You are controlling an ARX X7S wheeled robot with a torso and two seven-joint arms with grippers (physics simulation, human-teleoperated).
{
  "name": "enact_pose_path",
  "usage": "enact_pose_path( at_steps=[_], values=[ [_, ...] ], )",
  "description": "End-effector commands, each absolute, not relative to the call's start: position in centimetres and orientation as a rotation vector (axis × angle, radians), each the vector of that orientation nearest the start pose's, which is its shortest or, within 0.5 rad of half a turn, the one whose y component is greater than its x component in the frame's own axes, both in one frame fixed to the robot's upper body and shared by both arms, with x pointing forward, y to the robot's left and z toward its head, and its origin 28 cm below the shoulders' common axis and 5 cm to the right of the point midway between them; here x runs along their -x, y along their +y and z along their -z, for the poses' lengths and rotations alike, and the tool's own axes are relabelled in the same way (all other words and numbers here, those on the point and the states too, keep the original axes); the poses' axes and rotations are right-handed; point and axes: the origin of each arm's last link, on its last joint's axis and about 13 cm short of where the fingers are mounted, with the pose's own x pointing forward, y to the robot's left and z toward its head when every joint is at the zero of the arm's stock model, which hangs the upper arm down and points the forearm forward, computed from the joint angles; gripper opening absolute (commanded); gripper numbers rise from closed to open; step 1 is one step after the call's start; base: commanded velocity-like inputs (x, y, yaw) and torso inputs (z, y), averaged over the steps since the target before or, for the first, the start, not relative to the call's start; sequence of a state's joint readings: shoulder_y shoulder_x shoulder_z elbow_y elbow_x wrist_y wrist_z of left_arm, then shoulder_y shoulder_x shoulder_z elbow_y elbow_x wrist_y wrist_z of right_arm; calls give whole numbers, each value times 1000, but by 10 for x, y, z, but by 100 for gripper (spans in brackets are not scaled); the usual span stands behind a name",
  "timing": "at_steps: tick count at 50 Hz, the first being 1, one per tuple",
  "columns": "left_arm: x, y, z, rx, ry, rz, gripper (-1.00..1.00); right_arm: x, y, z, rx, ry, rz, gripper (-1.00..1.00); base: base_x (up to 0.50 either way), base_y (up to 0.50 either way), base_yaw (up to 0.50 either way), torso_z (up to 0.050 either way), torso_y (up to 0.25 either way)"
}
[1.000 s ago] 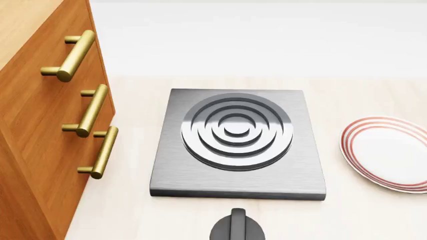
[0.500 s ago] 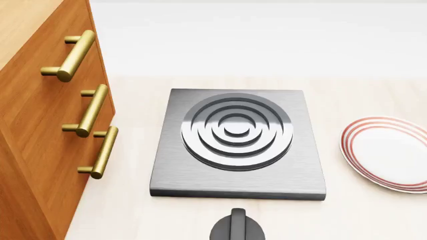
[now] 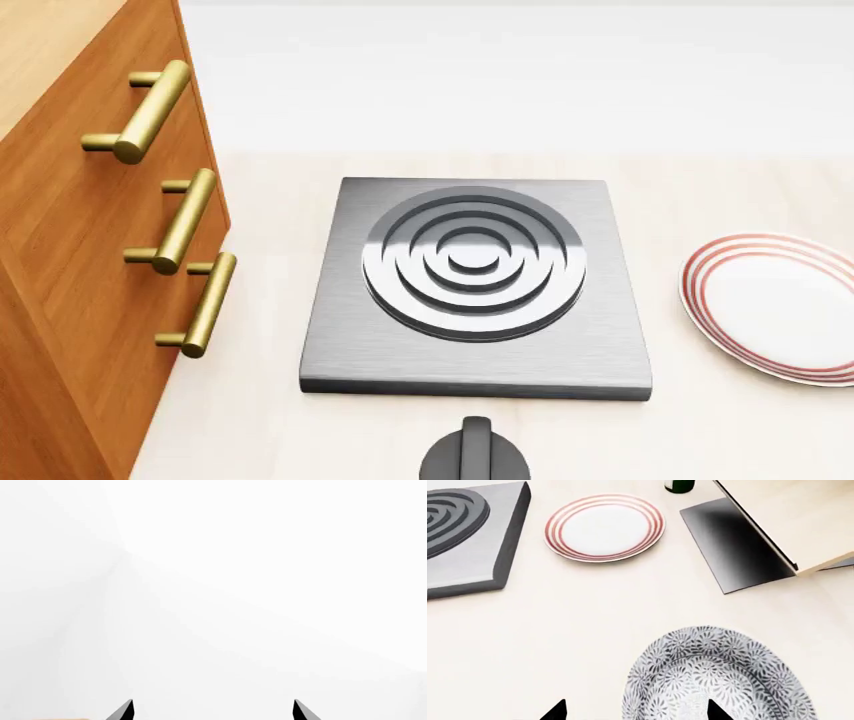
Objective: Put the bowl on the stove.
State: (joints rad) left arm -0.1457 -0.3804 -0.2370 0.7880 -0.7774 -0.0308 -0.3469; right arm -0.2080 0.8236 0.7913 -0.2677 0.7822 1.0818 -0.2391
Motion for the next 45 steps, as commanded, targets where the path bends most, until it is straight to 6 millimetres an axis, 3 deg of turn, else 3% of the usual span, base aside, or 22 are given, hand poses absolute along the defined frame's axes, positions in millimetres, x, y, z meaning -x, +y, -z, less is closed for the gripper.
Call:
enact_pose_path(
  at_steps=[1,28,45],
  values=[
    [-181,267,-218,410,-836,-56,100,-135,-334,-124,-98,560,174,100,0,0,0,0,0],
    [-181,265,-218,406,-831,-49,100,-140,-328,-99,-125,624,190,100,0,0,0,0,0],
    [-181,264,-217,406,-828,-43,100,-142,-330,-93,-124,640,206,100,0,0,0,0,0]
  ],
)
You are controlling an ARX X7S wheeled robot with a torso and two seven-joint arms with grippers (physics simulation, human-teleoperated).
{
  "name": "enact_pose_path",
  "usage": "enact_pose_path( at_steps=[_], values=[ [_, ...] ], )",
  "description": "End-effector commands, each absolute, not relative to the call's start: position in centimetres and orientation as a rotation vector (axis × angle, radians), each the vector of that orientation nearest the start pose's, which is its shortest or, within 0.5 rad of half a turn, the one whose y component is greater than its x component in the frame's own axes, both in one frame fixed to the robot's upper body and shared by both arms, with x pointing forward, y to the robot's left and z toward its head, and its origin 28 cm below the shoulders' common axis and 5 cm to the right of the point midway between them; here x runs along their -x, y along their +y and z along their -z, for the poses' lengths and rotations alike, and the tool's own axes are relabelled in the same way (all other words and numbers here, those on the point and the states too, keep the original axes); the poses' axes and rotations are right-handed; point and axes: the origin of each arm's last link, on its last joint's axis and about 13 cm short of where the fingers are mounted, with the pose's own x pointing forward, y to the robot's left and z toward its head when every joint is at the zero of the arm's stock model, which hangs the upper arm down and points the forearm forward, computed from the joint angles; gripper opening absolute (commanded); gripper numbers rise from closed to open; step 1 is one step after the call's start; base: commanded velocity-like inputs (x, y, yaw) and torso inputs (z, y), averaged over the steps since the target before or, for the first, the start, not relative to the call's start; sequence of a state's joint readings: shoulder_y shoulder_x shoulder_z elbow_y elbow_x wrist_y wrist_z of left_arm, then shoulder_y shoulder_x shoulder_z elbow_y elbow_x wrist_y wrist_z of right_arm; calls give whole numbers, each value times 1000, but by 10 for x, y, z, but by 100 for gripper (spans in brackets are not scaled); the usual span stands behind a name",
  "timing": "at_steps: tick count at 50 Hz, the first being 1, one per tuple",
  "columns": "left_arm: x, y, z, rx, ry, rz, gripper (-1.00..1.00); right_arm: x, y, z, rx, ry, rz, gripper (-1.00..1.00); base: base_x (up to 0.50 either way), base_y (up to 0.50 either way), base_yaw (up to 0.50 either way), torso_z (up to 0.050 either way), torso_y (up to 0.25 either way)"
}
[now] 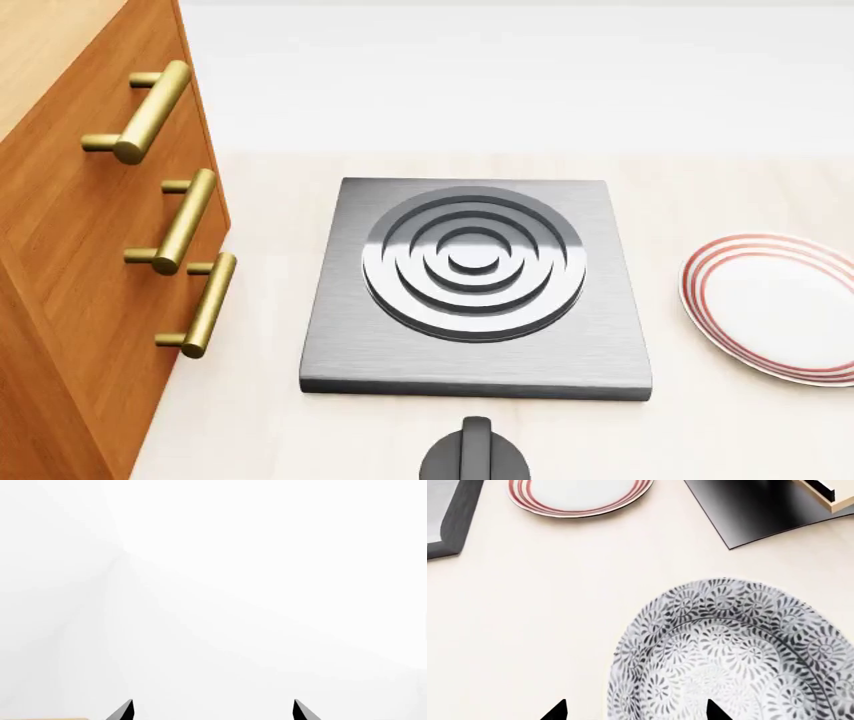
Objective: Put the bowl on the stove.
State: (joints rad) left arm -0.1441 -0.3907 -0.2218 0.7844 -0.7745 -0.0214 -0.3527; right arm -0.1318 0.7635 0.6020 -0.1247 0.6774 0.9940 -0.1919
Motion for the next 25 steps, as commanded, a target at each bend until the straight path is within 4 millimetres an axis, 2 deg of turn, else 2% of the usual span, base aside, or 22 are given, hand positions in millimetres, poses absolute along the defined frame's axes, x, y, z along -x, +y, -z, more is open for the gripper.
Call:
enact_pose_path(
  at_steps=[1,13,14,25],
  values=[
    [-181,264,-217,409,-827,-42,100,-144,-330,-93,-123,638,209,100,0,0,0,0,0],
    [-181,265,-217,406,-829,-46,100,-143,-327,-89,-110,642,200,100,0,0,0,0,0],
    [-181,264,-217,406,-829,-45,100,-143,-327,-89,-110,642,200,-100,0,0,0,0,0],
    [-181,264,-217,406,-829,-45,100,-134,-328,-93,-101,606,209,-100,0,0,0,0,0]
  ],
)
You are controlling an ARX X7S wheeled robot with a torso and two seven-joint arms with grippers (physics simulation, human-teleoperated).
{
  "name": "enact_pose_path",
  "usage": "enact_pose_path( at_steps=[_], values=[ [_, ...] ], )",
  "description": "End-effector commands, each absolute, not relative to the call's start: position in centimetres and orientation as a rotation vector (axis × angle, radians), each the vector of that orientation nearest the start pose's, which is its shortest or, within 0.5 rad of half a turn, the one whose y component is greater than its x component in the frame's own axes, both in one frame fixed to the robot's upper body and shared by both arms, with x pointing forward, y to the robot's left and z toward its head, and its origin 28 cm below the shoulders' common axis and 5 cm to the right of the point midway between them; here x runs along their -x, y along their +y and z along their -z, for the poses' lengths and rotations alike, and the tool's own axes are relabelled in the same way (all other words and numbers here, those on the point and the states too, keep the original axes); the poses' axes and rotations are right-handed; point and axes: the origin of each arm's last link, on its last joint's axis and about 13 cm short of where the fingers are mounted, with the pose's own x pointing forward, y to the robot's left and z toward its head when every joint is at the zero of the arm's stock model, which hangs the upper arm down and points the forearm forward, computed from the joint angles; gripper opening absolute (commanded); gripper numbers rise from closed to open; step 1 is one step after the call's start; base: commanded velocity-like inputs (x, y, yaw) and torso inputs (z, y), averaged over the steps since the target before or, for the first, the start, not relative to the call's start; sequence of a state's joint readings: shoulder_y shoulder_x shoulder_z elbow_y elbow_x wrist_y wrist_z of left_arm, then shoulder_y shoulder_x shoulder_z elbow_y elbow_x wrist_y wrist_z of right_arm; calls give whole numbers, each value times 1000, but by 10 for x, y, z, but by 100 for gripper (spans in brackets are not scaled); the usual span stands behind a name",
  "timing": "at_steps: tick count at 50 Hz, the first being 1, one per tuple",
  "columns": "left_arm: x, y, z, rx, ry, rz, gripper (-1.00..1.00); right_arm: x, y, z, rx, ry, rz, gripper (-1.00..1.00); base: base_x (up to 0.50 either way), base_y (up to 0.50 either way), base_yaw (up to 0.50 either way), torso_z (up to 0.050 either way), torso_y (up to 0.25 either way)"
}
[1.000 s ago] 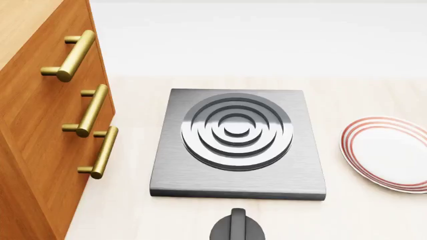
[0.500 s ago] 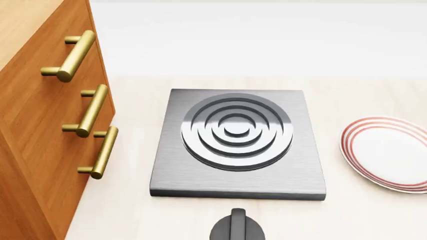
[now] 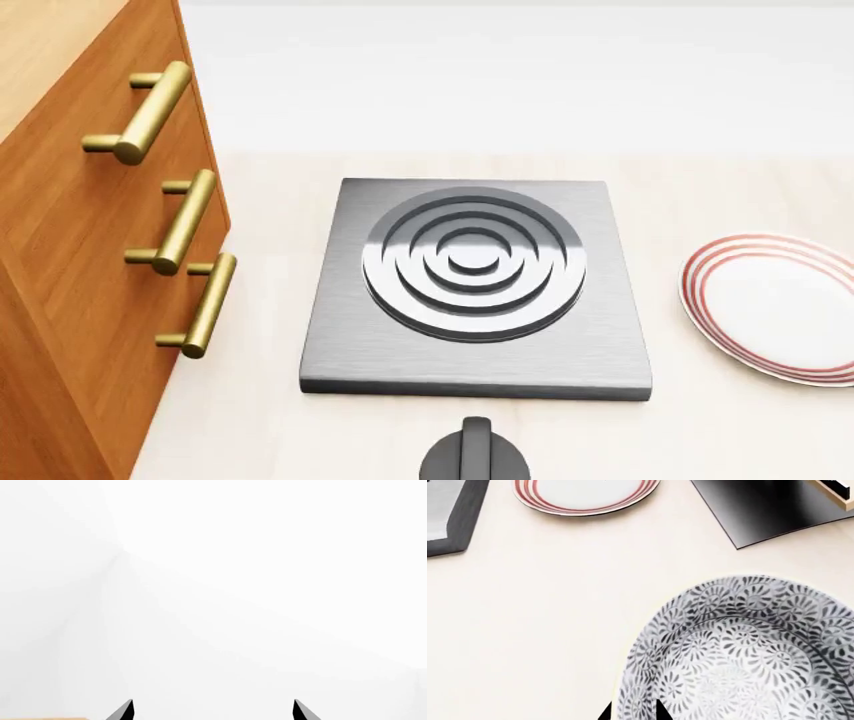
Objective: Put the bowl on the stove.
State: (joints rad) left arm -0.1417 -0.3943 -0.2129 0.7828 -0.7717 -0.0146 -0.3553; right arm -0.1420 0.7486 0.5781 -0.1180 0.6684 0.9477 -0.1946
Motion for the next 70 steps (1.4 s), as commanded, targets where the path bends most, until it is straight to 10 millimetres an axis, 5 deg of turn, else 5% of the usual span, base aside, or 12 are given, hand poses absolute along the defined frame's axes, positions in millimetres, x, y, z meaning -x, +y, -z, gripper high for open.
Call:
enact_pose_path(
  at_steps=[1,13,32,52,70],
  values=[
    [-181,264,-217,406,-829,-46,100,-133,-328,-93,-99,606,208,-100,0,0,0,0,0],
    [-182,265,-217,408,-826,-48,100,-129,-334,-116,-100,562,208,-100,0,0,0,-1,0],
    [-182,264,-216,409,-823,-44,100,-145,-335,-191,34,425,75,-100,0,0,0,0,0],
    [-182,264,-214,409,-821,-45,100,-220,-292,-286,220,246,-222,-100,0,0,0,0,0],
    [-182,264,-214,408,-821,-47,100,-295,-248,-307,251,190,-388,-100,0,0,0,0,0]
  ],
)
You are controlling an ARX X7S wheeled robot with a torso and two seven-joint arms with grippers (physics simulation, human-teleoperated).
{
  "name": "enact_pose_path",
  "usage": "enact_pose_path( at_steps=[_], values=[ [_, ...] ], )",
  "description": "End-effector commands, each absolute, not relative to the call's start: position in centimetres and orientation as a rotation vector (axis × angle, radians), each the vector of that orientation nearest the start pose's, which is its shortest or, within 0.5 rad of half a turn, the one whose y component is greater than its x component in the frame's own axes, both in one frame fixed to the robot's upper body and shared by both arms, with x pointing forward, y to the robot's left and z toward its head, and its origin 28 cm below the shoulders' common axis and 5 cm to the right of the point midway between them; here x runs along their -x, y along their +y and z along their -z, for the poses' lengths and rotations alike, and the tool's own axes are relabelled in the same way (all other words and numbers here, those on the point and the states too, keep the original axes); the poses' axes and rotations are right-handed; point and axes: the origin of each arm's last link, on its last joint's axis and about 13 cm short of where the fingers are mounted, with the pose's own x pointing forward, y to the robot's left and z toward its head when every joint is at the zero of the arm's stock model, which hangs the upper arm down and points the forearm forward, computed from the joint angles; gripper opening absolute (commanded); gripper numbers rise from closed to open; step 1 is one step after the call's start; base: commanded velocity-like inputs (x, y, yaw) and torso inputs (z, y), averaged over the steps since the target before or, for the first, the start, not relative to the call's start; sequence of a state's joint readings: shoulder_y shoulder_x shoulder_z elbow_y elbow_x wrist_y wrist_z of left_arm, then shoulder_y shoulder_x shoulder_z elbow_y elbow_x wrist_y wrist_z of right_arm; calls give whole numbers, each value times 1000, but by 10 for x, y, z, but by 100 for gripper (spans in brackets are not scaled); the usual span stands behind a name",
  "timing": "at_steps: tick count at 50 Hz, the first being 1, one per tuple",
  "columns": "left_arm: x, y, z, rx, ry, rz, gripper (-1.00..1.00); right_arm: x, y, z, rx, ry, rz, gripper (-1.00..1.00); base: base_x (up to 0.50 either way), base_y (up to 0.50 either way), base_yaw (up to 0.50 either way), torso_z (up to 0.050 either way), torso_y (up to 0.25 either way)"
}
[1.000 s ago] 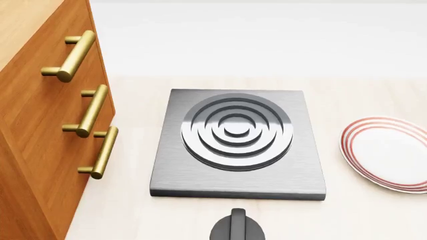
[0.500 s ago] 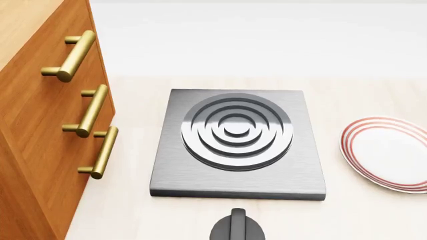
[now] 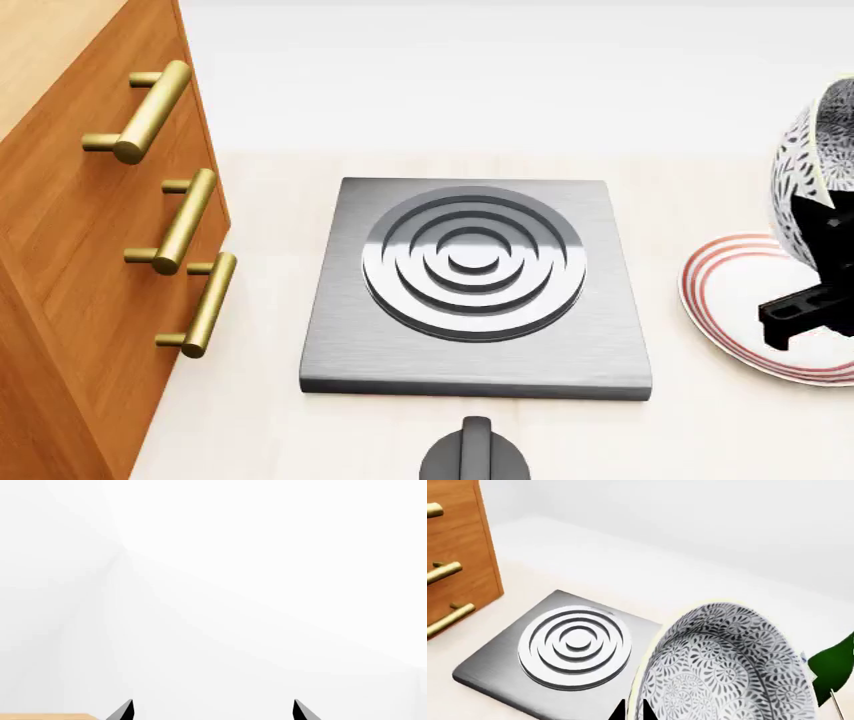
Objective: Put the bowl on the stove.
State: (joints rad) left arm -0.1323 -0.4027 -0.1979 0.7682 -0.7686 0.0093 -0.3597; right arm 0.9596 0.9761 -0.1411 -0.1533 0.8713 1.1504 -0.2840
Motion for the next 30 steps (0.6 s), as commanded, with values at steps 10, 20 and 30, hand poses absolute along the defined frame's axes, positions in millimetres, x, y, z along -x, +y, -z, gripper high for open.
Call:
enact_pose_path(
  at_steps=[10,20,30],
  values=[
    [-182,264,-215,408,-823,-44,100,-321,-226,-307,247,174,-458,-100,0,0,0,0,0],
    [-182,265,-215,405,-826,-48,100,-336,-210,-309,257,158,-511,-100,0,0,0,0,0],
    [-182,265,-216,405,-828,-49,100,-326,-210,-303,274,152,-573,-100,0,0,0,0,1]
  ],
)
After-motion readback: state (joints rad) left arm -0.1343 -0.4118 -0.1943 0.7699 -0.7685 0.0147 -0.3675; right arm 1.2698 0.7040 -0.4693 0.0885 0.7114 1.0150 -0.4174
